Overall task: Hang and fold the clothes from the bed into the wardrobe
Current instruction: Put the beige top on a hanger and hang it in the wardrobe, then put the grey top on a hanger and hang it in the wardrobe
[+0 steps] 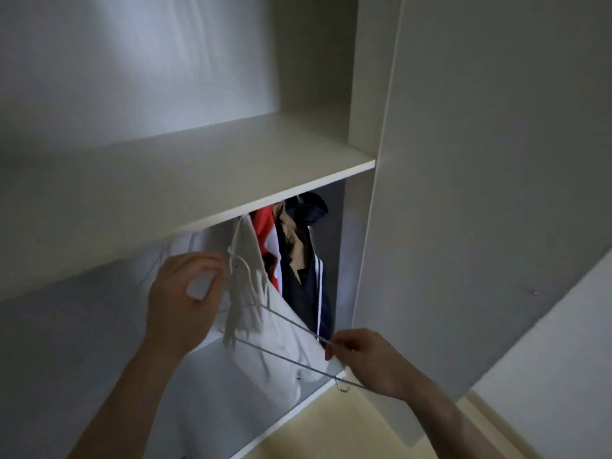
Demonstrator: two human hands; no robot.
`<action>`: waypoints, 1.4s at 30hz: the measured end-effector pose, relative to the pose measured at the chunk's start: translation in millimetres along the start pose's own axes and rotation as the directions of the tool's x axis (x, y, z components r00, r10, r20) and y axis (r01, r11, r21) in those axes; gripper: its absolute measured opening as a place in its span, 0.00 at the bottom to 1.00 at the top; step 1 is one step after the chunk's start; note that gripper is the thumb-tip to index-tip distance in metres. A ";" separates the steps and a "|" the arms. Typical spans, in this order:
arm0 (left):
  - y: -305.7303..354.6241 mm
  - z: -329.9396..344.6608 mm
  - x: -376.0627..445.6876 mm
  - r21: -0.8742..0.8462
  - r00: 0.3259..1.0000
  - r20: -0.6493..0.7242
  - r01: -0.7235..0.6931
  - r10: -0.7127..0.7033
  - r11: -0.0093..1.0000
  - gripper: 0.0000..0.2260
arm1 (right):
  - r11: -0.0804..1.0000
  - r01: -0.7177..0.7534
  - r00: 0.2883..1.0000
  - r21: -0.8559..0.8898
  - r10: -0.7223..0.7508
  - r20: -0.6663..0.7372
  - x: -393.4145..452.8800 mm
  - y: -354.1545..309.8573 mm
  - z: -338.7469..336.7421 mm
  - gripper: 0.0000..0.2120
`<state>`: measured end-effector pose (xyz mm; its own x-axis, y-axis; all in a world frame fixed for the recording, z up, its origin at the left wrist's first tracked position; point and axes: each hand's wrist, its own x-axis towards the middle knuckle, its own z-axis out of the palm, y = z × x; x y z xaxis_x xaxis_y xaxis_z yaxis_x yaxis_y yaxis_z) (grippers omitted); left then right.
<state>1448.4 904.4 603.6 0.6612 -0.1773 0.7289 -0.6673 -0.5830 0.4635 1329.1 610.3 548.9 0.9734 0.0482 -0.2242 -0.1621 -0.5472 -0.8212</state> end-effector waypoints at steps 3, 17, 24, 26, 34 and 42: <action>7.0 29.5 -44.2 -0.079 0.975 0.197 0.123 -0.105 0.989 0.09 | 0.997 -0.065 0.990 0.044 0.070 -0.126 -55.4 12.0 3.3 0.13; 123.9 123.0 -135.8 -0.137 0.579 0.815 0.137 0.033 0.981 0.20 | 0.915 -0.335 0.687 0.226 0.401 -0.606 -345.3 58.5 19.6 0.11; 272.8 159.4 -204.9 -0.258 0.483 0.858 0.113 0.174 0.959 0.24 | 0.904 -0.318 0.487 0.286 0.415 -0.768 -524.2 98.2 24.6 0.16; 324.5 166.9 -233.9 -0.296 0.495 0.850 0.165 0.181 0.941 0.29 | 0.893 -0.308 0.438 0.328 0.439 -0.785 -584.0 111.1 29.4 0.17; 530.9 186.6 -362.4 -0.438 0.398 0.863 0.280 0.311 0.854 0.25 | 0.829 -0.298 0.263 0.474 0.549 -0.794 -812.1 149.9 51.3 0.16; 684.9 185.9 -458.9 -0.535 0.327 0.831 0.255 0.449 0.806 0.08 | 0.696 -0.365 0.028 0.618 0.672 -0.740 -975.7 179.9 86.3 0.12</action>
<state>751.5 439.1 492.9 0.2018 -0.9790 0.0278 -0.5527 -0.0904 0.8285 336.2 537.0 574.6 0.0381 -0.9848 -0.1695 -0.5680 0.1182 -0.8145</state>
